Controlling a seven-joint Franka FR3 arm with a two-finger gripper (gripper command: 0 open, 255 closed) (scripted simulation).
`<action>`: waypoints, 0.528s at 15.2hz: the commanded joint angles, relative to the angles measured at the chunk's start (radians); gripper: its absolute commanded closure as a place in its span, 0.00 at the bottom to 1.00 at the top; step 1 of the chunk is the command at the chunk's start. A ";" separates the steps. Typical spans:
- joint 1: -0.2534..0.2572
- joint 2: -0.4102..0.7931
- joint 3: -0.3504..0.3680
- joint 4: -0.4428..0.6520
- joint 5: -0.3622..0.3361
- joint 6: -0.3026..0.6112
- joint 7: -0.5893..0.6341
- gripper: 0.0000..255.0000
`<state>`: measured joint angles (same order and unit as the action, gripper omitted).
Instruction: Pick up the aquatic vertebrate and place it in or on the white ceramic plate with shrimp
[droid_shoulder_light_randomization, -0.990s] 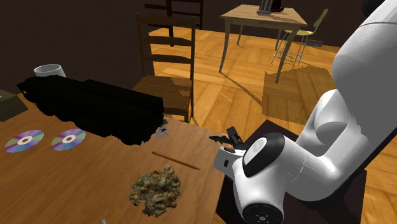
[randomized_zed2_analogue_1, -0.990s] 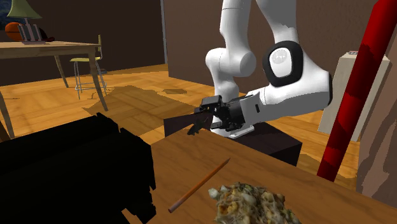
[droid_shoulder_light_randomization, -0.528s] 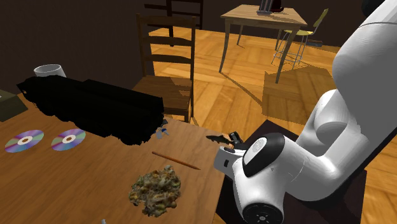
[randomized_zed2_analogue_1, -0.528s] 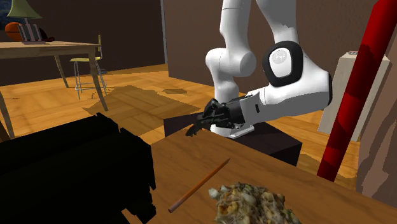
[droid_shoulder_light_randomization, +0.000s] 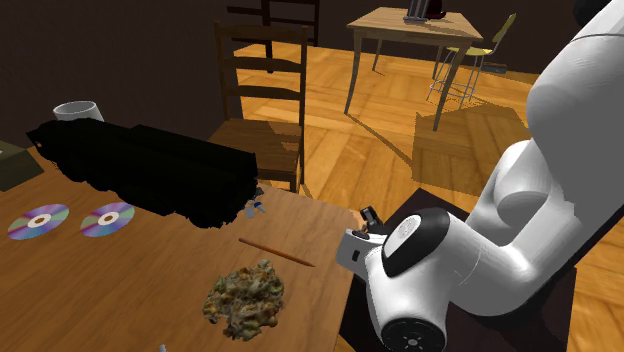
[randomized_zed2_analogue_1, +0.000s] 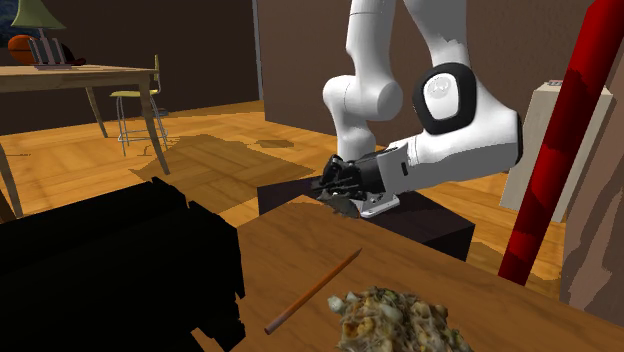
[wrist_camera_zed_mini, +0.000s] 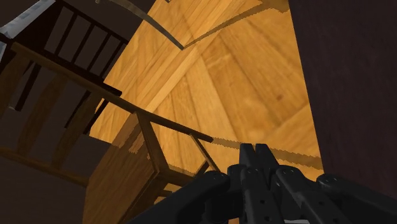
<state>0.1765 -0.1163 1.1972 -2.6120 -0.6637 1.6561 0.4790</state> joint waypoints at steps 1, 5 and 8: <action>0.019 -0.055 -0.016 -0.004 0.032 0.011 -0.046 1.00; 0.075 -0.163 -0.070 -0.007 0.088 0.014 -0.141 1.00; 0.113 -0.224 -0.109 -0.005 0.116 0.004 -0.201 1.00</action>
<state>0.2774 -0.3204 1.1002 -2.6192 -0.5570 1.6644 0.2988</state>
